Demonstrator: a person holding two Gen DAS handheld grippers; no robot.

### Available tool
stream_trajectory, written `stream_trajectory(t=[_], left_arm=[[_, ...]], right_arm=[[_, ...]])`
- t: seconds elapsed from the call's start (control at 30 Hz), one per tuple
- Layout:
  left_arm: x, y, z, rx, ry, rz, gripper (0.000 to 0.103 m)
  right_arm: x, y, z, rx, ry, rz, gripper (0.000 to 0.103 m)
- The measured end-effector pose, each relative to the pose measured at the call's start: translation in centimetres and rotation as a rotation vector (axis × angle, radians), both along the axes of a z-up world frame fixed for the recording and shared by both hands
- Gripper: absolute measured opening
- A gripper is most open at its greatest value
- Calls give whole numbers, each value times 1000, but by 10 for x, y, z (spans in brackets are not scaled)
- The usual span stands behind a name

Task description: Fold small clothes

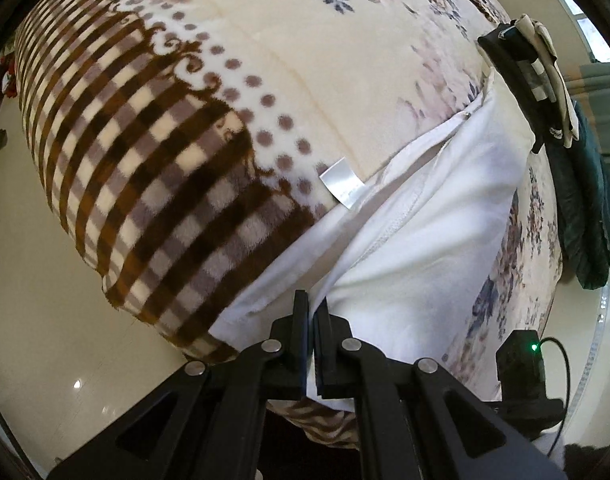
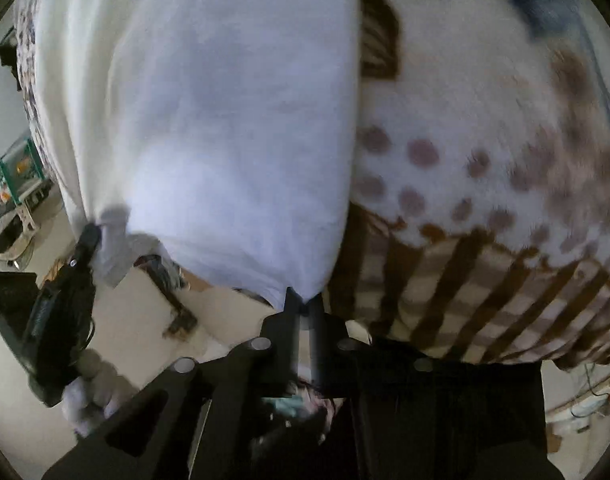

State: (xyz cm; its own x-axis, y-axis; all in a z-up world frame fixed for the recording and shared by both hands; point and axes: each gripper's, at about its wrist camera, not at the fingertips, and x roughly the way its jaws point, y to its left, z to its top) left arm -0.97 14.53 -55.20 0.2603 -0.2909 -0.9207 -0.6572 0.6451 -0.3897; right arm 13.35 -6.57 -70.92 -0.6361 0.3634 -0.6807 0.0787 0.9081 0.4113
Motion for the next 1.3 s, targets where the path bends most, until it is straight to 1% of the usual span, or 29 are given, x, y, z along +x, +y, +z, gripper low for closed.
stream_trajectory(t=[0.07, 0.17, 0.3, 0.33, 0.37, 0.4, 0.43, 0.47, 0.53, 0.57, 0.6, 0.67, 0.7, 0.73, 0.77, 0.8, 0.83, 0.87, 0.93, 1.0, 1.03, 1.07, 1.13, 1.17, 1.23, 1.27, 1.3], left_arm=[[-6, 4, 4, -5, -2, 14, 0], [-12, 7, 9, 5, -2, 14, 0], [-12, 6, 1, 27, 22, -30, 0], [-11, 4, -3, 37, 31, -51, 1], [-10, 3, -8, 64, 50, -70, 2], [-9, 3, -14, 96, 76, -90, 4], [-9, 3, -18, 114, 100, -98, 4], [-10, 5, -25, 115, 130, -98, 4], [-15, 11, -28, 103, 142, -73, 4], [-17, 14, -26, 101, 145, -53, 4], [-19, 16, -21, 91, 134, -38, 4], [-18, 19, -9, 92, 132, -21, 7], [-14, 20, -1, 84, 110, -17, 9], [-8, 21, 7, 74, 74, -13, 18], [3, 21, 15, 70, 41, -9, 27], [15, 21, 21, 67, 12, -6, 51], [34, 22, 28, 56, -42, 0, 68], [51, 23, 32, 47, -85, 2, 69], [93, 23, 32, 25, -140, -15, 69], [151, 21, 27, 5, -192, -50, 69], [176, 17, 25, -1, -207, -68, 69], [209, 14, 21, -11, -228, -97, 69], [263, 8, 15, -20, -260, -161, 69], [294, 2, 11, -20, -275, -212, 69], [352, -11, 2, -11, -297, -307, 69], [371, -17, -2, -8, -297, -344, 69], [389, -22, -6, -5, -293, -385, 69]], right_arm=[[-6, -8, 6, -13, -49, -1, 2], [-13, -23, 16, -21, -83, 13, 2], [-34, -32, 27, -12, -117, 64, 1], [-37, -28, 26, -16, -126, 76, 1], [-43, -25, 25, -22, -135, 85, 1], [-51, -14, 20, -22, -134, 98, 1], [-53, -6, 16, -27, -136, 112, 1], [-55, -4, 14, -39, -145, 134, 4], [-61, -2, 11, -55, -141, 164, 13], [-62, -5, 12, -41, -130, 154, 27], [-60, -7, 15, -23, -128, 134, 47], [-55, -16, 29, 9, -155, 100, 58], [-53, -22, 38, 18, -173, 84, 58], [-48, -30, 47, 24, -194, 60, 58], [-43, -40, 52, 34, -211, 33, 58], [-34, -49, 62, 43, -234, -6, 58], [-18, -56, 67, 45, -251, -31, 58], [-4, -63, 75, 48, -272, -62, 59], [20, -73, 84, 65, -321, -138, 63], [49, -80, 89, 76, -362, -195, 64], [76, -82, 90, 75, -389, -224, 64], [95, -79, 91, 71, -418, -247, 64], [147, -87, 95, 63, -494, -300, 64], [175, -90, 100, 56, -523, -321, 64], [227, -103, 100, 28, -578, -390, 64], [251, -111, 99, 19, -604, -435, 63], [273, -118, 100, 19, -632, -489, 56]])
